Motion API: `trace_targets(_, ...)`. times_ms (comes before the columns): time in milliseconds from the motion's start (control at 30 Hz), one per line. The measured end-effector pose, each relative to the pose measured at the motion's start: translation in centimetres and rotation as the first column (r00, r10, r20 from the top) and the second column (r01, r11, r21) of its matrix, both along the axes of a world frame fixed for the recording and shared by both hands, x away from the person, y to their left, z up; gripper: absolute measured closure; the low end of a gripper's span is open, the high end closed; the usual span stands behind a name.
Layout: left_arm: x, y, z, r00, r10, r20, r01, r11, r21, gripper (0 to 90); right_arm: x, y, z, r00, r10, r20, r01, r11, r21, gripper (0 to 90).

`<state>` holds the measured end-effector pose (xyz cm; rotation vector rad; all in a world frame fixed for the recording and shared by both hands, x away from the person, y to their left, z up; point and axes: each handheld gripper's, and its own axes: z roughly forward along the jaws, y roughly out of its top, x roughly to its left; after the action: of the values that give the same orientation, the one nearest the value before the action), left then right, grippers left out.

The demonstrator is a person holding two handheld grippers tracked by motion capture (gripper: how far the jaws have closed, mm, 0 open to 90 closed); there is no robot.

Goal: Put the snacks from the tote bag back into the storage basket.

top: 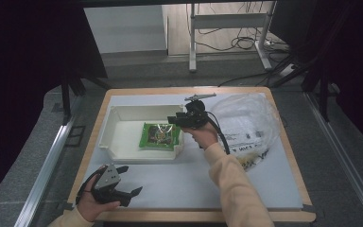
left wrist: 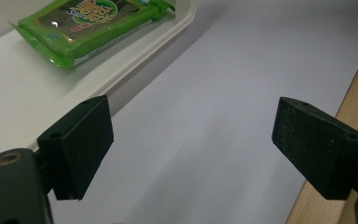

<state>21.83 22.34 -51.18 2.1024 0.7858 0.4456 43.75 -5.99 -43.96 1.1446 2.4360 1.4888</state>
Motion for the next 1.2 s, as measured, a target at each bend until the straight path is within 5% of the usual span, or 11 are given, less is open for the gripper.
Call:
trace_targets(500,-0.1,0.0,0.0,1.0,0.002,0.001,-0.002,1.0,-0.001,12.5,-1.8,-1.8,1.0,0.9987,0.006,0.05,-0.006,1.0,0.0,47.4)
trace_targets(1200,0.0,-0.2,-0.2,1.0,0.005,-0.005,-0.005,1.0,0.001,12.5,-5.3,-5.5,0.3,0.995,-0.034,0.094,0.037,0.999,-0.03,41.1)
